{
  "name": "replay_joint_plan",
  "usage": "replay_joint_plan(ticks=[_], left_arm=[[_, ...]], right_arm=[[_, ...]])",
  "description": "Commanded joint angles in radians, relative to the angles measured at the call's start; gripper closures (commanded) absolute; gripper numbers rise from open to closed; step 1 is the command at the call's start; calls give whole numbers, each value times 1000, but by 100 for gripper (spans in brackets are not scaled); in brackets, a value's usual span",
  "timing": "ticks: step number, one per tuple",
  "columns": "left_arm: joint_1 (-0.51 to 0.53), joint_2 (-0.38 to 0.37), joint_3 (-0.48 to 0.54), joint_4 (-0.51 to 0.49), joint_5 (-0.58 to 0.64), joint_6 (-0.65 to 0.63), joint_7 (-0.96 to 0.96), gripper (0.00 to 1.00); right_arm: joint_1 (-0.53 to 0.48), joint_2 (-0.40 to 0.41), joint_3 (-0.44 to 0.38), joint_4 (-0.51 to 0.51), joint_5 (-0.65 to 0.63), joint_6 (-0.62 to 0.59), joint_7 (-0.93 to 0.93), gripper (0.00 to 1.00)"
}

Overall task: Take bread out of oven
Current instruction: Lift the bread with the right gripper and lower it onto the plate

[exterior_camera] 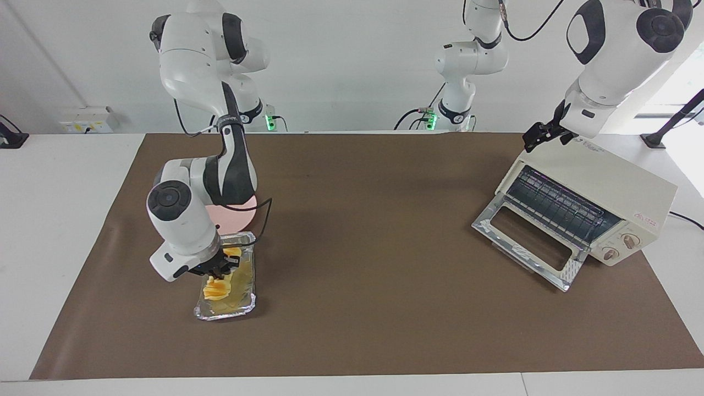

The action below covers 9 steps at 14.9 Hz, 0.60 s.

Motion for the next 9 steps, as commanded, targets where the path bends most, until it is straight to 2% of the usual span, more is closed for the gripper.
replay_joint_plan(ticks=[1,3,5,7,9], left_arm=[[12,-17,-5,-4,-15,-10,2,0],[12,-17,-5,-4,-15,-10,2,0],[12,-17,-6,-4,-15,-10,3,0],[12,-17,-6,-4,-15,-10,3,0],[12,-17,-5,-4,-15,-10,3,0]], right_arm=[[1,-110,14,-51,7,-78,-17,100],[4,-217,14,-154,33,-101,-15,100],[-5,-378,12,-362,68,-54,-19,100],[-20,-539,12,-609,75,80,-41,100],[-32,-661,12,-839,76,244,-64,100]])
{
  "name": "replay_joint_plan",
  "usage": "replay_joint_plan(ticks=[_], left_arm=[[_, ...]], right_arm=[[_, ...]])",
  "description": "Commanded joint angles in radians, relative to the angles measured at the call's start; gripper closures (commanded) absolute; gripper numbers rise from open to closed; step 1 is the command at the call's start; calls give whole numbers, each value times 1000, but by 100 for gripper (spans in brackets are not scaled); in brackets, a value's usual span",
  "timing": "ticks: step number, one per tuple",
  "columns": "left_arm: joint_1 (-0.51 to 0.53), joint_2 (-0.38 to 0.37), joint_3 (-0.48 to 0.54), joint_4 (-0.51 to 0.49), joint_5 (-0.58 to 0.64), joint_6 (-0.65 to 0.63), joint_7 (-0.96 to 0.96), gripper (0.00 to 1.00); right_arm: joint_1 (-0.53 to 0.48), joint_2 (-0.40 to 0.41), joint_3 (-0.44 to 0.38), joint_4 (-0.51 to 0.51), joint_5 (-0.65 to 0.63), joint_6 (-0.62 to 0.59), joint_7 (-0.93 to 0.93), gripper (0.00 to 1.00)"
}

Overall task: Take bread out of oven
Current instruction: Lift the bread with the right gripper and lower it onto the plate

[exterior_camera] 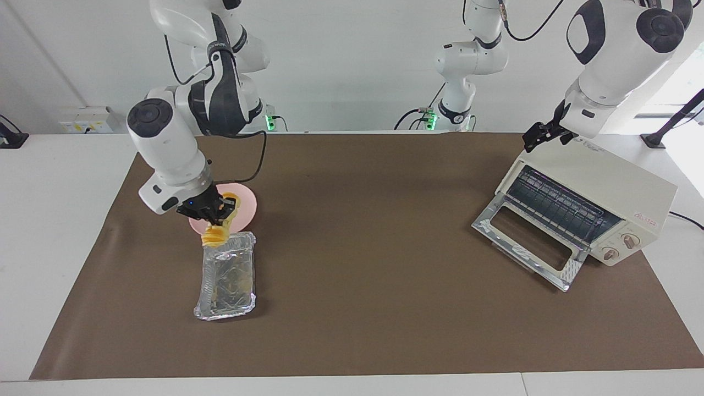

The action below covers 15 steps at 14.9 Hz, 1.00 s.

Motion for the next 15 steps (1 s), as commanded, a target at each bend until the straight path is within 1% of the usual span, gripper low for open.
replay_joint_plan(ticks=[1,3,5,11,13,15], left_arm=[[12,-17,-6,-4,-15,-10,3,0],[12,-17,-6,-4,-15,-10,3,0],[12,-17,-6,-4,-15,-10,3,0],[12,-17,-6,-4,-15,-10,3,0],[12,-17,-5,-4,-15,-10,3,0],[12,-17,-6,-4,-15,-10,3,0]], right_arm=[[-33,-249,8,-448,21,269,-48,100],[-33,-297,8,-591,21,404,-48,100],[-31,-312,8,-661,21,487,-48,100],[-25,-266,8,-721,21,645,-52,100],[-36,-243,8,-716,20,661,-77,100],[-37,-242,6,-716,21,662,-72,100]])
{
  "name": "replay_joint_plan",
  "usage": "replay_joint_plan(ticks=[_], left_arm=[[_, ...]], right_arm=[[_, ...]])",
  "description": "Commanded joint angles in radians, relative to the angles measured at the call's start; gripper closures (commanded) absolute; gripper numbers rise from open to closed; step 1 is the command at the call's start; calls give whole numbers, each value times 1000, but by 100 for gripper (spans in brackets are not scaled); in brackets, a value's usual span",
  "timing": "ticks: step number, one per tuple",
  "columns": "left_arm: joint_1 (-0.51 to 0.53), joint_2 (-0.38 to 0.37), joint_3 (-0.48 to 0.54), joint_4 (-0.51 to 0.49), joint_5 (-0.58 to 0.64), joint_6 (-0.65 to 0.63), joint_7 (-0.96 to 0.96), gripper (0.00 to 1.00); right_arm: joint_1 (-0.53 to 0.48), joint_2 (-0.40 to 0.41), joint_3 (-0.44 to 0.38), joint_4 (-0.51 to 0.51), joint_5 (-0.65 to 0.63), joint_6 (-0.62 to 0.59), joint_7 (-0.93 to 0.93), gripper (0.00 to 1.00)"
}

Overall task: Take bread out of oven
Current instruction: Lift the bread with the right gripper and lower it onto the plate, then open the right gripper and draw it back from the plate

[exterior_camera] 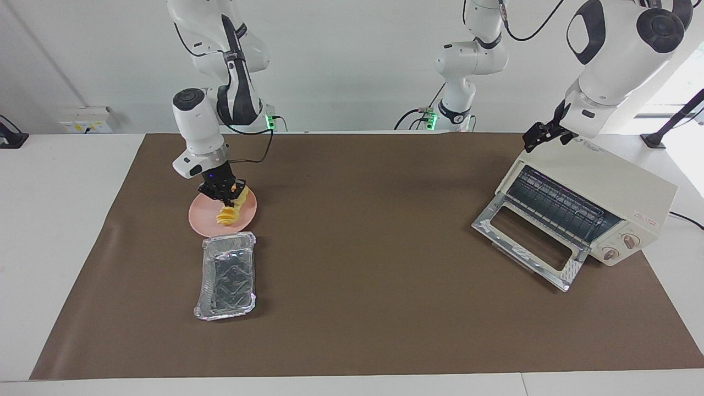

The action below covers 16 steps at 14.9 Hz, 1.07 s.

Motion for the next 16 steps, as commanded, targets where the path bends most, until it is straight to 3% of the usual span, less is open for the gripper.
replay_joint_plan(ticks=[1,2,3,5,9,16], left_arm=[[12,-17,-5,-4,-15,-10,3,0],[12,-17,-5,-4,-15,-10,3,0],[12,-17,-5,-4,-15,-10,3,0],[12,-17,-6,-4,-15,-10,3,0],[12,-17,-6,-4,-15,-10,3,0],[12,-17,-5,-4,-15,-10,3,0]], right_arm=[[-17,5,5,-2,15,20,-35,84],[-17,7,5,1,14,15,-35,29],[-16,8,5,16,15,6,-33,0],[-16,23,5,91,14,-99,-35,0],[-17,53,5,350,14,-450,-47,0],[-19,53,-1,692,12,-826,-149,0]])
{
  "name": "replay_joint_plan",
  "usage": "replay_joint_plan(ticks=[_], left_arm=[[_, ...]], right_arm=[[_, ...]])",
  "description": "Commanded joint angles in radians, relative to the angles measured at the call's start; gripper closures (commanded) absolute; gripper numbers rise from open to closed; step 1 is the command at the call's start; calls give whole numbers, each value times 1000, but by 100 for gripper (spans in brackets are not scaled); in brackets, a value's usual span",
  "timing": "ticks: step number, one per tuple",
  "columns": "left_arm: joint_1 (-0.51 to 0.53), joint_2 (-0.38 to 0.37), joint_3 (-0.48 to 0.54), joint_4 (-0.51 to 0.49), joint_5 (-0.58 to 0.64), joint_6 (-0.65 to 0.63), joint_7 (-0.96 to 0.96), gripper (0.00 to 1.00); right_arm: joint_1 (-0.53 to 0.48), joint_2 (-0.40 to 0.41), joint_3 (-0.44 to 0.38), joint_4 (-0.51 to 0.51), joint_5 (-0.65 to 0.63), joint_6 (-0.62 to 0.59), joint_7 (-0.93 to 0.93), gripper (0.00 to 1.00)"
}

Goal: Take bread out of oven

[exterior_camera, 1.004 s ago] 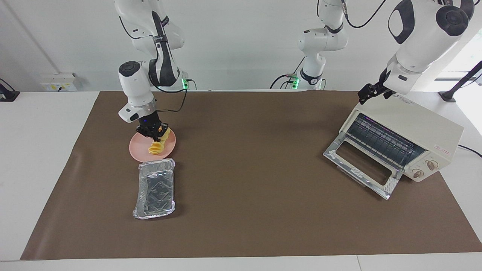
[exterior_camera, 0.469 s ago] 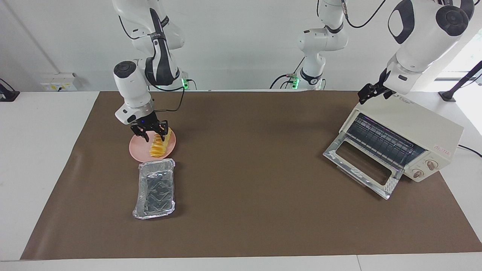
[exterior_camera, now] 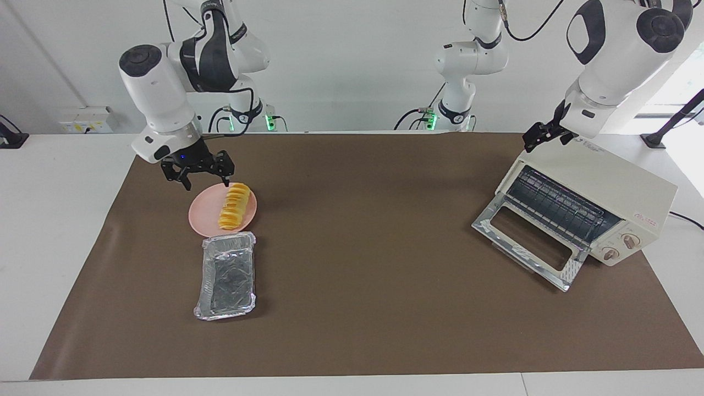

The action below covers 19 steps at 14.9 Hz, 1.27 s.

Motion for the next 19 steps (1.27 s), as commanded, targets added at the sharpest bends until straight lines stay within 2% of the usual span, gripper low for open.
replay_joint_plan(ticks=[1,4,7,9,19], left_arm=[[12,-17,-5,-4,-15,-10,3,0],[12,-17,-5,-4,-15,-10,3,0],[12,-17,-5,-4,-15,-10,3,0],[12,-17,-5,-2,-15,-10,3,0],[12,-17,-5,-4,-15,-10,3,0]], right_arm=[[-15,30,2,144,11,-171,-120,0],[-27,30,-5,260,0,-358,-174,0],[-67,33,-8,377,-3,-487,-192,0],[-72,53,-7,403,-8,-492,-199,0],[-89,50,-5,367,-24,-432,-194,0]])
